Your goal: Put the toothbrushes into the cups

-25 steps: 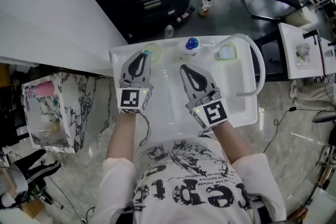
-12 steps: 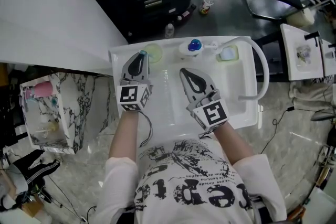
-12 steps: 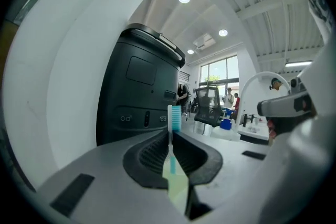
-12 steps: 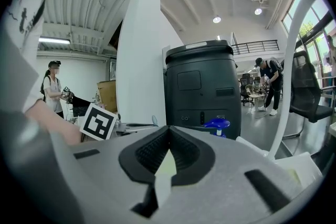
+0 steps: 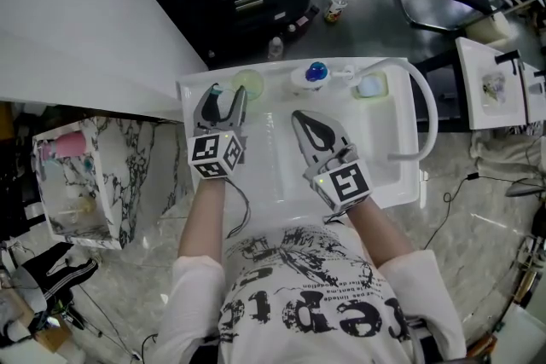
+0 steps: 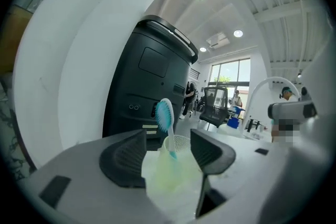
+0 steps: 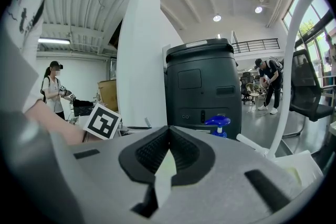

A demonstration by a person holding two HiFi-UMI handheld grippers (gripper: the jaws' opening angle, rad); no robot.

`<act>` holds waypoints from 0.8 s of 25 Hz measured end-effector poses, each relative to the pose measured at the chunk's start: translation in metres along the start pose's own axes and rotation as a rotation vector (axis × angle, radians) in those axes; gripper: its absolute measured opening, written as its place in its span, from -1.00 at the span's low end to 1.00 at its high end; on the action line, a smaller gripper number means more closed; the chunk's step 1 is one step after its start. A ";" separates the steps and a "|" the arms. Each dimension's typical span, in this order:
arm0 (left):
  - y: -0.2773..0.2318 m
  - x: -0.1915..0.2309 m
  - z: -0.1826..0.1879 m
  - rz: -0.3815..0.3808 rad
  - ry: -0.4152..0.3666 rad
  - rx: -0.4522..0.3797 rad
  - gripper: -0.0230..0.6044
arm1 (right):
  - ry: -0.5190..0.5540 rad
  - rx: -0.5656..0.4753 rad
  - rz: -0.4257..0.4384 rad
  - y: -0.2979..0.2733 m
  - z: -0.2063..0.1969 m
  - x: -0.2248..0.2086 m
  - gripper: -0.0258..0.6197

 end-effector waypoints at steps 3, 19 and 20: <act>0.003 0.002 -0.004 0.022 0.013 0.008 -0.08 | 0.007 -0.004 -0.003 0.002 0.001 0.001 -0.94; 0.097 -0.033 0.024 0.112 -0.109 -0.070 -0.74 | 0.047 -0.060 -0.009 0.051 0.017 0.026 -0.94; 0.102 -0.041 0.027 0.103 -0.129 -0.075 -0.78 | 0.052 -0.063 -0.012 0.057 0.018 0.027 -0.94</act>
Point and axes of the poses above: the fingertips, and each gripper's own axes: y backward along the fingers, x to its left, z out of its top, the point moved 2 cm from there along y, backward along the fingers, and after that the axes turned 3 degrees about y, right-handed, at the moved point
